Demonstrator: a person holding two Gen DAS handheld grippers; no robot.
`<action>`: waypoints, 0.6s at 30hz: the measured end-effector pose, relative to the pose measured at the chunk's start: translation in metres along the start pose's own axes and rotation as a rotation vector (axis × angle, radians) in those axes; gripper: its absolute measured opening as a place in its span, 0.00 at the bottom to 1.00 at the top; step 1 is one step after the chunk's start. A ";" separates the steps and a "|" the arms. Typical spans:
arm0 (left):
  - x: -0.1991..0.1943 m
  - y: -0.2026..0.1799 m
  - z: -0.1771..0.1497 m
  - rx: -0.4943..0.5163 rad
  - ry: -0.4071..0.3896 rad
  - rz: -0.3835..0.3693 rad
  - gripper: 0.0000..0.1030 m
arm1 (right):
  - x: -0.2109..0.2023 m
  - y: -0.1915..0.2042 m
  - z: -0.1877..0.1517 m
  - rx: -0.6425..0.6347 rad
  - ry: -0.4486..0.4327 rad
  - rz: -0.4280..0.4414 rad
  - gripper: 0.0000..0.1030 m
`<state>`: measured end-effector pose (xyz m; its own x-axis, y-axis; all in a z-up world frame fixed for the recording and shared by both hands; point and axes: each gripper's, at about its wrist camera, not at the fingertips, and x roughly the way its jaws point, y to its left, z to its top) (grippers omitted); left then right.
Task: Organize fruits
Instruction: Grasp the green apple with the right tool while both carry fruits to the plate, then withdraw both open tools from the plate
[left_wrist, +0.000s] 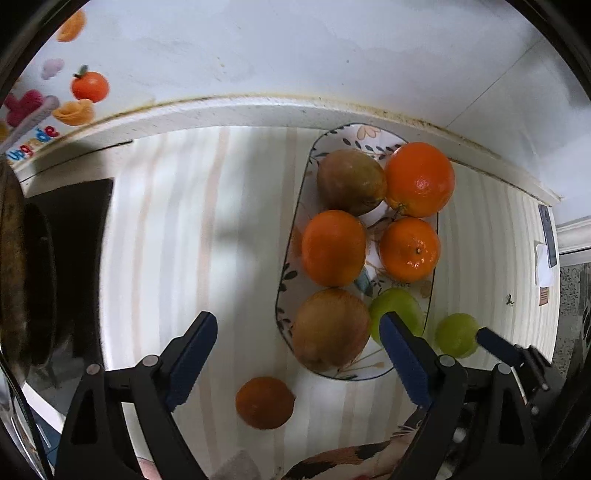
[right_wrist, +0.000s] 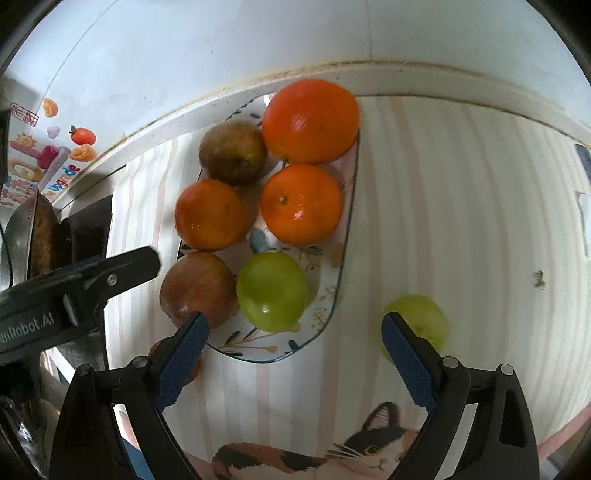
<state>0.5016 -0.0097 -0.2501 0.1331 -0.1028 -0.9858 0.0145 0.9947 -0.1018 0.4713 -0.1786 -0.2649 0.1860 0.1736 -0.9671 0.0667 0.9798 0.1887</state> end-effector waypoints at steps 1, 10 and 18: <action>-0.004 0.000 -0.003 0.005 -0.017 0.016 0.87 | -0.005 -0.001 -0.001 -0.004 -0.009 -0.013 0.94; -0.036 0.007 -0.039 0.007 -0.107 0.068 0.87 | -0.042 -0.003 -0.023 -0.016 -0.076 -0.093 0.94; -0.080 0.008 -0.065 0.003 -0.210 0.059 0.87 | -0.093 0.004 -0.048 -0.033 -0.176 -0.105 0.94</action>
<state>0.4263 0.0066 -0.1813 0.3370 -0.0424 -0.9405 0.0031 0.9990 -0.0440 0.4076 -0.1864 -0.1819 0.3486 0.0526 -0.9358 0.0636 0.9948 0.0796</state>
